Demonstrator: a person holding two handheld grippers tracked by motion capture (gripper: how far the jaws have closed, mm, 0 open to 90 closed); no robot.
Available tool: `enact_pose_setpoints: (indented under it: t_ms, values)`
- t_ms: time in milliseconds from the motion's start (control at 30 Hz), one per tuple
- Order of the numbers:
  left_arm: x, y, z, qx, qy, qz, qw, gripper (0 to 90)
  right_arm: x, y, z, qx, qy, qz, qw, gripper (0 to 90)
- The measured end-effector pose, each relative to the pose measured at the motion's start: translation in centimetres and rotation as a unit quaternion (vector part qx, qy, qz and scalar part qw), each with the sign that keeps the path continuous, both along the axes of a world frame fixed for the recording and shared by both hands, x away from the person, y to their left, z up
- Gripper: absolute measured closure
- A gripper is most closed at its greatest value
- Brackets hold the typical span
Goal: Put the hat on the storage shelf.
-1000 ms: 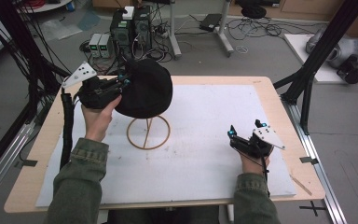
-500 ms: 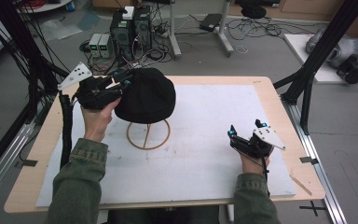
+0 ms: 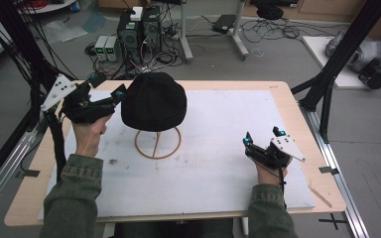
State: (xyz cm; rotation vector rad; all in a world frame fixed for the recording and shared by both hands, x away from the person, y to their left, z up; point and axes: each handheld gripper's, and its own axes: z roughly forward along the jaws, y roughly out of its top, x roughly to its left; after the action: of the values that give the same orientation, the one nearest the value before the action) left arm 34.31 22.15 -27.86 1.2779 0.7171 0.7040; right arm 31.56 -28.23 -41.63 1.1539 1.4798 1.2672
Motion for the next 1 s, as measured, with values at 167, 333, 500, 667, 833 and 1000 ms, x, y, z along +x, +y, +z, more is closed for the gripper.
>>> enact_pose_setpoints:
  t_ms: [167,333,500,667,833,1000]
  values:
    - [-1.5,1.9,-0.7,-0.003,-0.009,0.041,0.9991,16.1,0.0,0.0,0.0,0.001,0.000,-0.002,1.0000,4.8]
    - [-3.3,4.4,-1.9,-0.006,-0.010,0.089,0.9960,16.1,0.0,0.0,0.0,-0.002,-0.001,-0.001,1.0000,4.8]
    - [-4.6,6.6,-3.1,-0.013,-0.005,0.140,0.9900,15.9,-0.1,0.1,0.1,0.000,-0.002,-0.002,1.0000,4.8]
    - [-5.6,7.7,-4.5,-0.008,0.000,0.168,0.9858,16.0,0.0,0.1,0.0,-0.002,0.001,-0.006,1.0000,4.9]
    - [-6.0,8.0,-6.5,0.003,0.012,0.214,0.9767,16.2,-0.2,0.1,0.2,-0.001,-0.002,-0.013,0.9999,4.9]
    - [-6.5,7.6,-8.8,0.025,0.019,0.254,0.9667,16.3,-0.4,0.2,0.1,-0.005,-0.001,-0.024,0.9997,4.9]
